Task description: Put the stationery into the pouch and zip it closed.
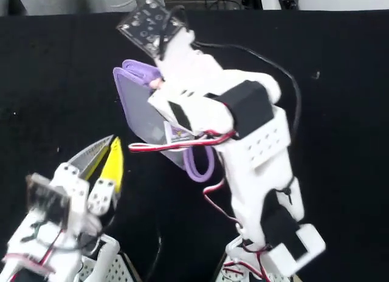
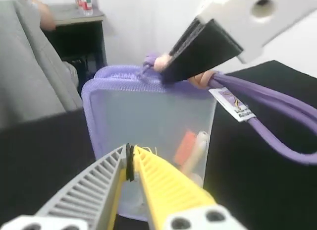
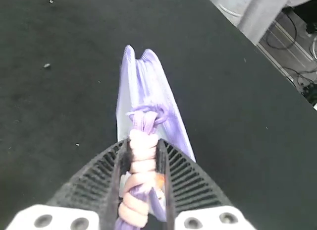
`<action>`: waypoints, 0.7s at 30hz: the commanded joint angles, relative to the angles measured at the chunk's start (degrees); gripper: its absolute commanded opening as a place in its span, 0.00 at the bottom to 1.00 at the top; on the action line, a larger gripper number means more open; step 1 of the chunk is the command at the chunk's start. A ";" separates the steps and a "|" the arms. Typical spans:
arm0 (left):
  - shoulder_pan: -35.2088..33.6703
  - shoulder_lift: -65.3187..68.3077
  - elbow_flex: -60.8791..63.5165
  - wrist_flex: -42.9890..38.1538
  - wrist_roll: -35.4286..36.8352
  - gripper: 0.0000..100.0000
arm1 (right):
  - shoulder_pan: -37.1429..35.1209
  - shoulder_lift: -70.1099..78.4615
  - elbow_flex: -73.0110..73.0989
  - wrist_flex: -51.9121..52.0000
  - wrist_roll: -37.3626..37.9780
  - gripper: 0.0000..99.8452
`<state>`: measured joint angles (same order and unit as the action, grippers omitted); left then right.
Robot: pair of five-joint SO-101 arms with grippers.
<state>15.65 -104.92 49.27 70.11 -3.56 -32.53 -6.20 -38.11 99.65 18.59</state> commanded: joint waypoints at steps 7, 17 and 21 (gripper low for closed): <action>-0.31 0.18 -12.35 8.18 -14.15 0.03 | 1.67 -15.69 10.59 1.58 -0.18 0.01; 0.13 0.18 -14.64 13.98 -14.24 0.03 | -1.67 -27.38 22.55 1.58 -0.62 0.01; 0.13 0.18 -14.37 13.98 -14.24 0.03 | -3.60 -30.29 27.65 1.58 -0.62 0.01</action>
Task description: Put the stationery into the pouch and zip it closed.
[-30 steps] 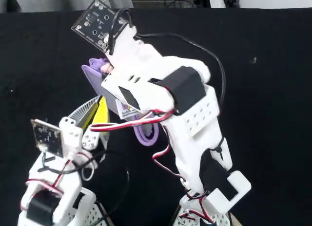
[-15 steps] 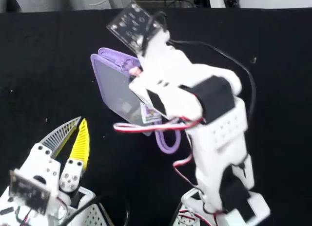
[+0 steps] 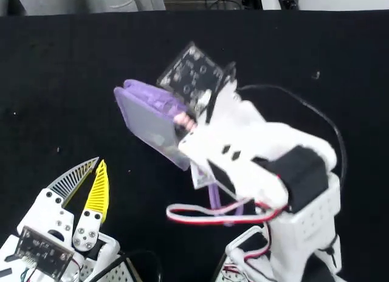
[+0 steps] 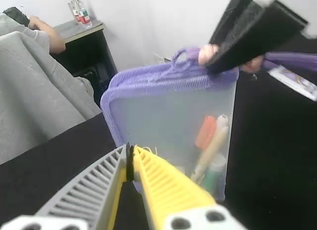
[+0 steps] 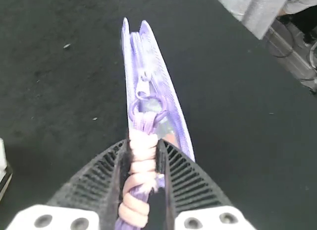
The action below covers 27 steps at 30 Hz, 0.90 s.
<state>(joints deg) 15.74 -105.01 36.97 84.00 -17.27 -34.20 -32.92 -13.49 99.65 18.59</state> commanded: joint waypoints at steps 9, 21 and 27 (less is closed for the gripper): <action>0.04 0.35 -1.45 0.09 -2.99 0.03 | -2.02 -5.67 5.76 1.58 -0.26 0.01; -0.48 0.44 1.19 -3.96 -18.37 0.17 | -2.02 -8.13 8.75 1.58 1.49 0.01; -0.66 0.62 2.59 -9.58 -27.34 0.23 | -2.20 -12.79 11.30 1.58 1.93 0.01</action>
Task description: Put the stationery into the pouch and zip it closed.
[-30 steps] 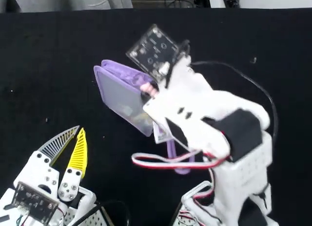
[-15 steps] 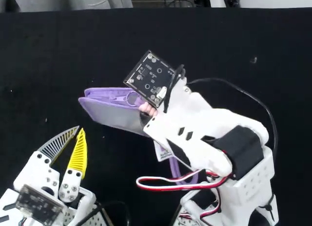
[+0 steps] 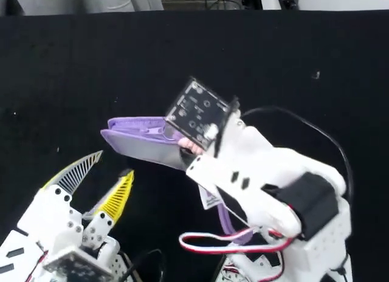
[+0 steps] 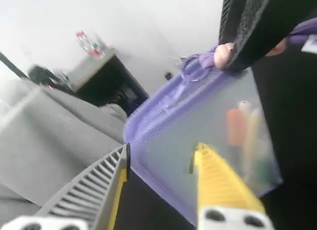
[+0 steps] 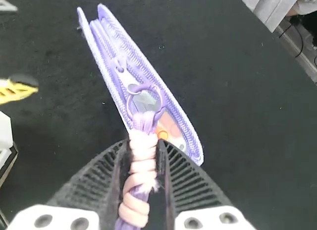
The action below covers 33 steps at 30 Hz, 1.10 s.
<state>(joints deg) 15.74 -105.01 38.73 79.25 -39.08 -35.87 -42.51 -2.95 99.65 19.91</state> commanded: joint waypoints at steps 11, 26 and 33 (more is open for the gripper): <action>-0.75 0.62 16.40 -20.66 -16.00 0.21 | -4.84 -7.87 7.96 1.58 3.43 0.01; -0.75 0.53 -3.21 -4.22 -17.23 0.21 | -4.57 -9.36 14.37 1.58 8.53 0.01; -0.75 0.53 -3.82 4.22 -19.60 0.21 | -4.57 -9.54 15.25 1.58 8.97 0.01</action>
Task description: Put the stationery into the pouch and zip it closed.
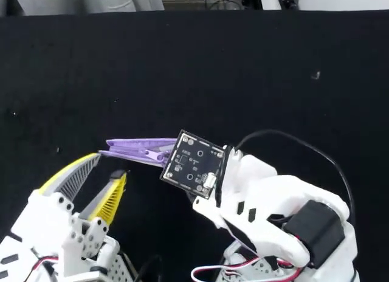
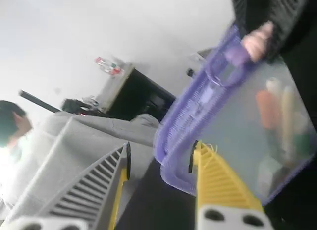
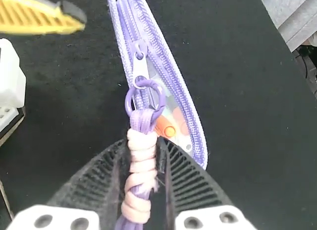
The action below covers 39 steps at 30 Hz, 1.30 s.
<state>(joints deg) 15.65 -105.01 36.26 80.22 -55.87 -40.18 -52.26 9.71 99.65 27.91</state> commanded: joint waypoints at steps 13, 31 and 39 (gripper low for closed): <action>-0.66 0.62 -3.47 3.34 -7.56 0.21 | -0.70 0.04 9.01 1.67 8.79 0.01; -2.68 0.62 1.36 3.43 -11.16 0.22 | -0.79 0.04 9.98 1.58 11.16 0.01; -3.03 0.53 -11.47 3.87 -9.41 0.22 | -0.53 -6.46 8.04 1.67 10.73 0.01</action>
<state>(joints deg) 13.10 -105.01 32.04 83.74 -66.51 -40.44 -54.73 19.91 99.56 38.64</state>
